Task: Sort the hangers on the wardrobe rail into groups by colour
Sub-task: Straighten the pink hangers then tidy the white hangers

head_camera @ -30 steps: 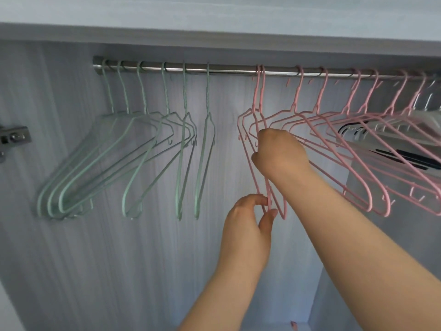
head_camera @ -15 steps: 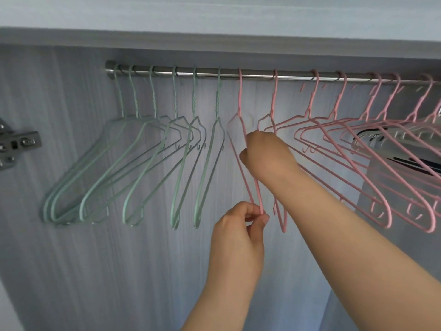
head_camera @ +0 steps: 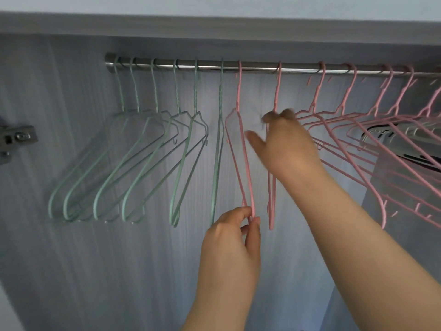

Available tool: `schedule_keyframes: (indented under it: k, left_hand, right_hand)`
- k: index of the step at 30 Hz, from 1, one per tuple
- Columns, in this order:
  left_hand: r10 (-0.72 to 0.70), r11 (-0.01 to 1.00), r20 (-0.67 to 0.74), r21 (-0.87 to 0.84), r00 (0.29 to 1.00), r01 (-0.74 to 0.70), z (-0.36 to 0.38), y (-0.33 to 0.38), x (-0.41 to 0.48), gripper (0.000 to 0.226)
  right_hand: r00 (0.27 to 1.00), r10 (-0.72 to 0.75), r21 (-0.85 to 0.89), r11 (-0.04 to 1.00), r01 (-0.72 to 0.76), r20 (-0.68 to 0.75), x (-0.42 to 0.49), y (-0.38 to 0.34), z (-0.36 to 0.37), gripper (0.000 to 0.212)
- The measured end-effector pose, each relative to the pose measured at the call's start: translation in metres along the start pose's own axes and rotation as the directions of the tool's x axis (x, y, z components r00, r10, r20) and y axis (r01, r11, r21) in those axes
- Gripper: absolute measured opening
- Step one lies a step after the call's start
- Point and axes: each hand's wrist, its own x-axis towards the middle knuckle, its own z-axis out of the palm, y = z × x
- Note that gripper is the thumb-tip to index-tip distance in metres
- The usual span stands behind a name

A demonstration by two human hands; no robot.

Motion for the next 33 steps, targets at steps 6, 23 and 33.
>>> schedule_keyframes:
  k: [6,23,33]
  left_hand:
    - [0.176,0.980,-0.184,0.127,0.967,-0.154,0.005,0.015,-0.017,0.064]
    - [0.088,0.996,-0.122,0.016,0.989,-0.086,0.021,0.036,-0.007,0.006]
    - [0.050,0.999,-0.165,0.029,0.985,-0.046,0.020,0.034,-0.004,0.006]
  right_hand:
    - [0.902,0.261,0.200,0.918,-0.342,0.345,0.000,0.031,-0.005,0.067]
    - [0.973,0.138,0.802,0.551,-0.230,0.184,-0.012,0.022,0.015,0.027]
    - [0.978,0.090,0.766,0.610,-0.202,0.186,-0.005,0.019,0.026,0.032]
